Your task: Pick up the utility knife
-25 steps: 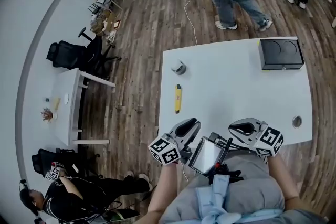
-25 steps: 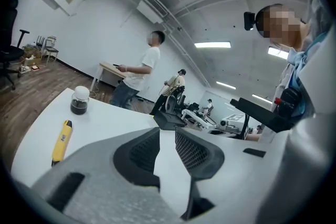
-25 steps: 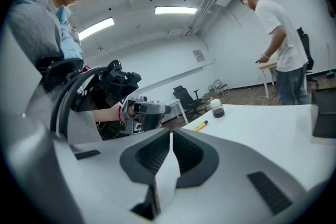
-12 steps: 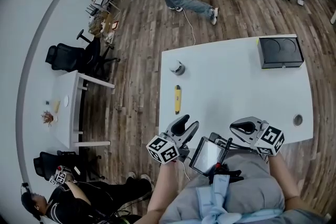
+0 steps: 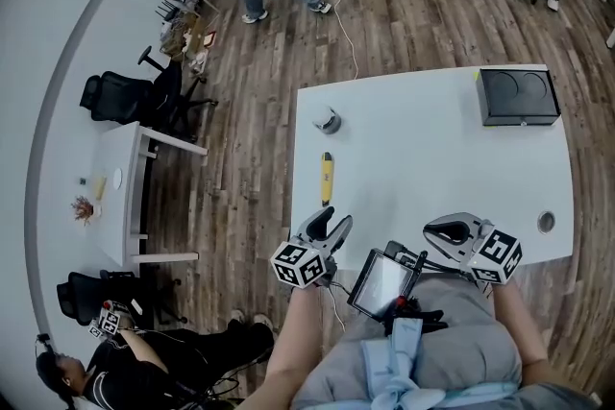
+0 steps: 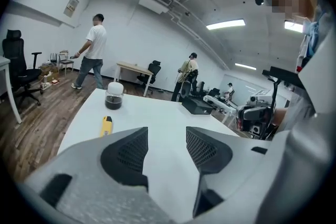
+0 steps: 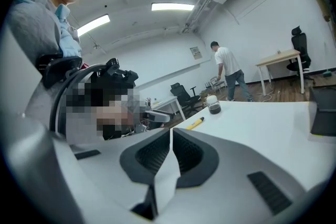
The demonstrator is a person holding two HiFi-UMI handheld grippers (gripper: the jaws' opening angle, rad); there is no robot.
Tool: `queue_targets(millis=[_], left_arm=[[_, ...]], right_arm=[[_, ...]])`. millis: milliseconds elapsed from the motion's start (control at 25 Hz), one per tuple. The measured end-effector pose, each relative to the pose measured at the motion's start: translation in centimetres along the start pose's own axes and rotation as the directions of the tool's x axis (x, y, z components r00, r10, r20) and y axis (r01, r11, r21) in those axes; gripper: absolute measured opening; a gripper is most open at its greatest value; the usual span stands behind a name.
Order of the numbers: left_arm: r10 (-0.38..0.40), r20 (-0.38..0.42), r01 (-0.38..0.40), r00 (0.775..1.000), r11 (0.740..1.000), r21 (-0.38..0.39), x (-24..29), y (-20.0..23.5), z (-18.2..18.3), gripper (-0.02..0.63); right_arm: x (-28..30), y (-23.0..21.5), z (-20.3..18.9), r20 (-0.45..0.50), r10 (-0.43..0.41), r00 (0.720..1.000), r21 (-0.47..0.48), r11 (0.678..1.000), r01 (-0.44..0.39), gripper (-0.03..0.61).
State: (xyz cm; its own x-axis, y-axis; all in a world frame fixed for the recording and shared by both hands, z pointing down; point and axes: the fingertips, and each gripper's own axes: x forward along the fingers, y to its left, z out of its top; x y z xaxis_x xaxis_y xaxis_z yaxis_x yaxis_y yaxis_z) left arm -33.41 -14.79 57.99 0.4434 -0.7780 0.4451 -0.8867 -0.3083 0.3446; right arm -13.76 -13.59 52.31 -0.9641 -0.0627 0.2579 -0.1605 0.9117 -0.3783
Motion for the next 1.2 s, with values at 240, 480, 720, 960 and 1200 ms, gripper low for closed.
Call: queue_targets(millis=[240,480,720,960,1200], left_arm=[[0.049,-0.051,-0.049,0.998,0.999,0.007,0.9,2.4,-2.1,0.214],[0.094,-0.091,-0.094,0.991,0.996,0.010,0.7,4.8,-3.0,0.213],[0.147,-0.115,-0.146,0.982,0.989,0.017,0.9,6.7,-3.3,0.213],[0.199,-0.168,-0.194,0.966,0.980,0.045,0.9,8.3,-3.7,0.213],[0.239,-0.210,-0.230,0.948,0.971,0.068,1.1,9.7,-4.4,0.213]], right_arm=[[-0.2,-0.5,-0.2,-0.013,-0.010,1.000,-0.010,1.000,0.010,0.031],[-0.1,-0.6,0.2,-0.018,-0.033,0.999,0.001,0.999,0.033,0.031],[0.1,-0.7,0.0,-0.025,-0.040,0.999,0.011,0.999,0.040,0.031],[0.0,-1.0,0.1,-0.022,-0.047,0.999,0.022,0.999,0.048,0.031],[-0.1,-1.3,0.2,-0.019,-0.053,0.998,0.028,0.998,0.053,0.031]])
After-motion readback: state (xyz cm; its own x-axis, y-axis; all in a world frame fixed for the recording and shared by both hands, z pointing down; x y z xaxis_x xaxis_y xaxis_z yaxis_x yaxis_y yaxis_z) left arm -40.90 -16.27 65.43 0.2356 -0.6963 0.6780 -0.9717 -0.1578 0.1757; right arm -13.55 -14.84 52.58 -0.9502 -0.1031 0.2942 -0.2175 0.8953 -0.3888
